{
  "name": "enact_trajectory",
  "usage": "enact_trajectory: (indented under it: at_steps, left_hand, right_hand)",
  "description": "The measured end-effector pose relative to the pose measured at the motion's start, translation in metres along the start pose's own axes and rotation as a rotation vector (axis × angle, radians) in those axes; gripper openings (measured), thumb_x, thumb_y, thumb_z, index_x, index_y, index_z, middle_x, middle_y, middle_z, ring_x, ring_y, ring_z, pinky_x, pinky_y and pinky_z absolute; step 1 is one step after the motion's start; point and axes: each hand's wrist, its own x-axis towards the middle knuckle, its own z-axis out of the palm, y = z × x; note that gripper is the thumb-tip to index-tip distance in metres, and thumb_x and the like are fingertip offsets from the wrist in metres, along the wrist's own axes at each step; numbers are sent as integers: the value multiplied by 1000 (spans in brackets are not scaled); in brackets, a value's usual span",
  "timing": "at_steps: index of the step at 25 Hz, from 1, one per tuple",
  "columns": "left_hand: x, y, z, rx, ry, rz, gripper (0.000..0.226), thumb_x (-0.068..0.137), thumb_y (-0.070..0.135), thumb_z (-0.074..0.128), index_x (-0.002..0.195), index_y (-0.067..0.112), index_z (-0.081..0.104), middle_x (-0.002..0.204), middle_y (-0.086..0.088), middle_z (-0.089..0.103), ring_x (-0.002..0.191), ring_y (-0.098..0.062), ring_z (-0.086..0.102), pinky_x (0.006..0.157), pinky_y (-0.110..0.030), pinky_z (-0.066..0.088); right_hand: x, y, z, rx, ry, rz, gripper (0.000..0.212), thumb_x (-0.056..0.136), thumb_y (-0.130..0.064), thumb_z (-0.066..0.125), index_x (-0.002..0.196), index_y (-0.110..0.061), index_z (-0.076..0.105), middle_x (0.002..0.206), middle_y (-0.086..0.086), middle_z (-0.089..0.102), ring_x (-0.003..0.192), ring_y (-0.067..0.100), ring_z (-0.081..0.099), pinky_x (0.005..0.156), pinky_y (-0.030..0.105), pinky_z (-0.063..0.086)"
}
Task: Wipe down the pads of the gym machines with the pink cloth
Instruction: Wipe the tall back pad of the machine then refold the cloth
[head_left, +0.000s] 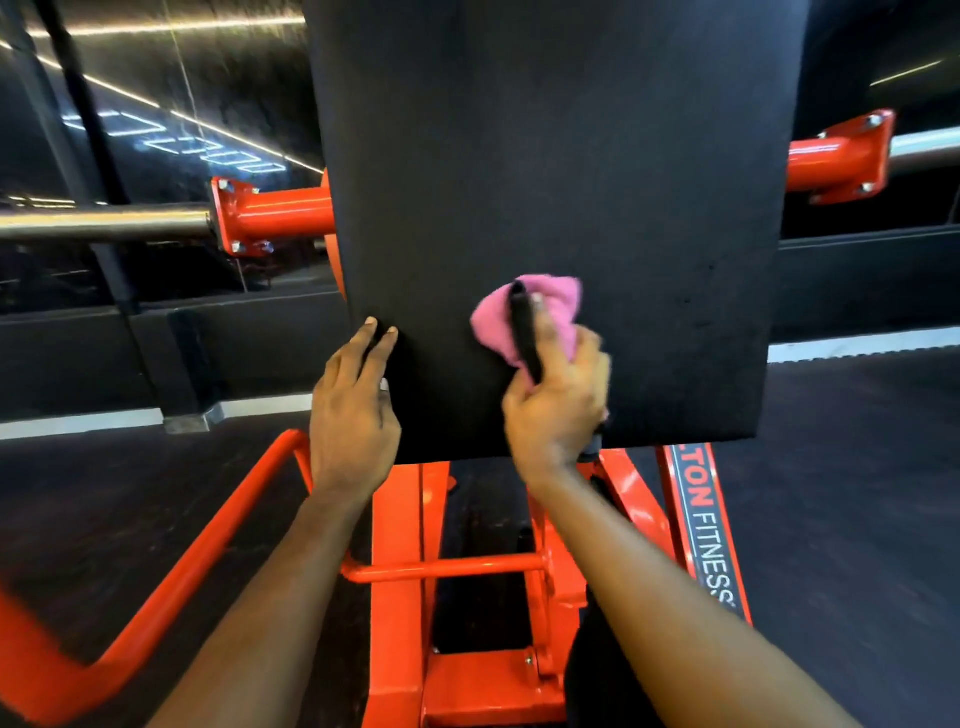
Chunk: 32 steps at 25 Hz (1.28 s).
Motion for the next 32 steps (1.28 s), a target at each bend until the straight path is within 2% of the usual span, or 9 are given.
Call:
enact_trajectory:
  at_steps: [5, 10, 13, 17, 20, 24, 27, 29, 32]
  left_hand:
    - [2, 13, 1, 74, 38, 2, 65, 81, -6, 56, 142, 13, 51, 154, -4, 42, 136, -29, 42, 112, -47, 36]
    - [26, 67, 22, 38, 37, 100, 58, 88, 2, 56, 144, 15, 49, 157, -1, 36, 145, -25, 31, 116, -48, 30]
    - [39, 102, 40, 34, -6, 181, 57, 90, 5, 54, 146, 16, 47, 159, -1, 34, 147, -24, 28, 117, -48, 28]
    - [38, 120, 57, 63, -33, 138, 59, 92, 8, 54, 149, 17, 42, 161, -1, 29, 150, -25, 22, 120, -48, 25]
    - [36, 116, 59, 55, -32, 150, 61, 91, 8, 55, 150, 16, 40, 162, -2, 26, 151, -25, 20, 121, -48, 24]
    - [36, 111, 59, 14, -37, 185, 62, 92, 4, 56, 150, 16, 40, 163, -1, 25, 152, -24, 18, 121, -49, 24]
    - [36, 108, 60, 21, -28, 194, 63, 91, 2, 56, 151, 17, 40, 163, 0, 25, 152, -23, 19, 121, -48, 24]
    - [37, 108, 61, 26, -11, 191, 64, 91, 1, 56, 151, 17, 39, 163, 0, 26, 151, -23, 20, 121, -47, 23]
    - [36, 105, 65, 47, 4, 211, 63, 93, 1, 53, 152, 17, 38, 163, -1, 26, 152, -24, 19, 121, -47, 22]
  right_hand:
    - [6, 9, -9, 29, -103, -102, 83, 70, -4, 61, 144, -39, 53, 111, 2, 54, 91, 25, 50, 73, 44, 51]
    - [79, 82, -59, -17, 158, 66, 84, 70, -3, 59, 144, -42, 51, 110, 6, 51, 97, 30, 53, 84, 43, 47]
    - [114, 128, -87, -76, 210, 242, 82, 75, -6, 61, 145, -48, 47, 112, 5, 49, 101, 31, 55, 85, 44, 48]
    - [106, 157, -97, 90, 253, 517, 80, 76, -10, 62, 145, -49, 47, 115, 8, 51, 106, 36, 60, 92, 43, 49]
    - [56, 140, -88, 64, 182, 406, 80, 75, -18, 62, 146, -50, 43, 117, 4, 50, 105, 32, 58, 90, 47, 53]
    - [64, 111, -79, 100, 121, 305, 64, 87, -50, 55, 149, -52, 38, 140, 3, 40, 126, 27, 44, 102, 51, 45]
    - [95, 79, -76, 91, 23, -8, 54, 98, -42, 52, 151, -45, 41, 148, 3, 36, 132, 22, 40, 108, 49, 41]
    - [104, 70, -71, -157, -69, -206, 58, 98, -41, 53, 152, -49, 34, 156, 3, 29, 136, 25, 36, 104, 45, 41]
    - [96, 102, -74, -373, -41, -221, 67, 93, -27, 56, 150, -54, 34, 155, 2, 34, 123, 29, 43, 92, 48, 43]
